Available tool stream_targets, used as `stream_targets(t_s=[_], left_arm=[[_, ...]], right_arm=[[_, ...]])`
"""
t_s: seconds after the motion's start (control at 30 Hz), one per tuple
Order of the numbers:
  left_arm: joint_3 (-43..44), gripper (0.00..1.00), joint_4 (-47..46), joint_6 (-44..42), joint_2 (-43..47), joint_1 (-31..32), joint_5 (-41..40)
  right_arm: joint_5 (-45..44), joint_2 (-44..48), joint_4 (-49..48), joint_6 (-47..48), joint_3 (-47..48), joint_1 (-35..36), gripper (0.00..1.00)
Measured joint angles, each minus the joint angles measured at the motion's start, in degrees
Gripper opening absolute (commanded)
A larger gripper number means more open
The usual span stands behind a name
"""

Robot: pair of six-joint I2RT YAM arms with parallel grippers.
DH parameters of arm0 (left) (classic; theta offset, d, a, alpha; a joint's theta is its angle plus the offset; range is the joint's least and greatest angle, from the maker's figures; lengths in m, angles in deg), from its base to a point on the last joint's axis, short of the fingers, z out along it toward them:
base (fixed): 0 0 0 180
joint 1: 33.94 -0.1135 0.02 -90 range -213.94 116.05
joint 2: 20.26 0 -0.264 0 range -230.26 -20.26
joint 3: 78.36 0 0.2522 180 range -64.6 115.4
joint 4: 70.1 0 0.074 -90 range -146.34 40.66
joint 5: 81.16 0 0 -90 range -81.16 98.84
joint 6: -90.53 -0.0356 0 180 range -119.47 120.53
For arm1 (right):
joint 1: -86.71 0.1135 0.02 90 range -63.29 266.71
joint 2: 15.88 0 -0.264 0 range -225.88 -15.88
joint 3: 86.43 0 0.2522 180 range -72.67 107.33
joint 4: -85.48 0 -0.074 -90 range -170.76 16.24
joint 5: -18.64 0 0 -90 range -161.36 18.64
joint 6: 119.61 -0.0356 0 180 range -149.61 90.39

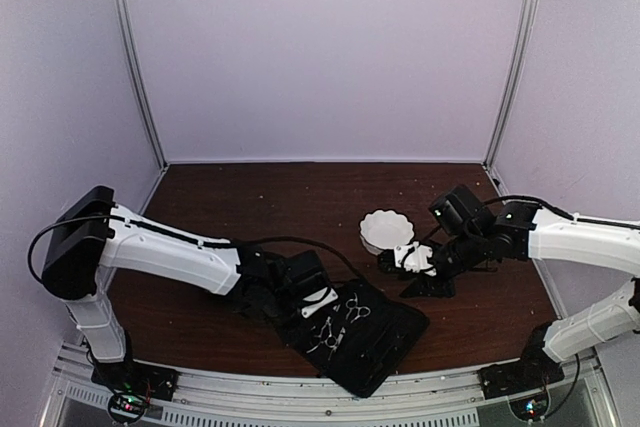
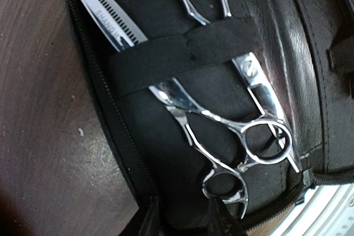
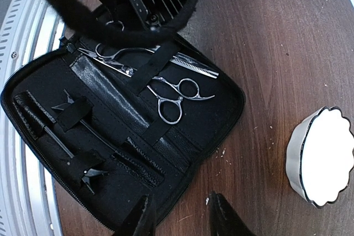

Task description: Sort the hair-cutting tools

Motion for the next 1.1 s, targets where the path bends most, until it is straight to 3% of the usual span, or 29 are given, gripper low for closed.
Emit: stream_targets(t_s=[0.13, 0.33, 0.5, 0.57, 0.7, 0.83, 1.1], left_arm=[[0.76, 0.24, 0.35, 0.57, -0.72, -0.48, 0.39], [0.94, 0.32, 1.18, 1.73, -0.94, -1.27, -2.43], [0.92, 0.28, 2.4, 1.92, -0.94, -2.49, -4.09], [0.92, 0.24, 2.45, 1.97, -0.94, -2.54, -4.17], [1.01, 0.02, 2.54, 1.95, -1.07, -2.49, -4.04], [2.23, 0.0, 3.74, 0.61, -1.7, -2.27, -4.24], [2.73, 0.0, 3.69, -5.81, -0.98, -2.32, -19.8]], right_arm=[[0.02, 0.28, -0.22, 0.0, -0.39, 0.0, 0.34], [0.07, 0.28, -0.35, -0.04, -0.57, 0.0, 0.33], [0.42, -0.09, -0.35, -0.11, -0.57, 0.0, 0.33], [0.5, -0.26, -0.37, -0.13, -0.57, 0.0, 0.33], [0.52, -0.37, -0.39, -0.15, -0.57, 0.0, 0.33], [0.48, -0.79, -0.57, -0.42, -0.5, -0.02, 0.33], [5.75, -4.37, 0.39, -2.19, 5.27, -7.45, 0.34]])
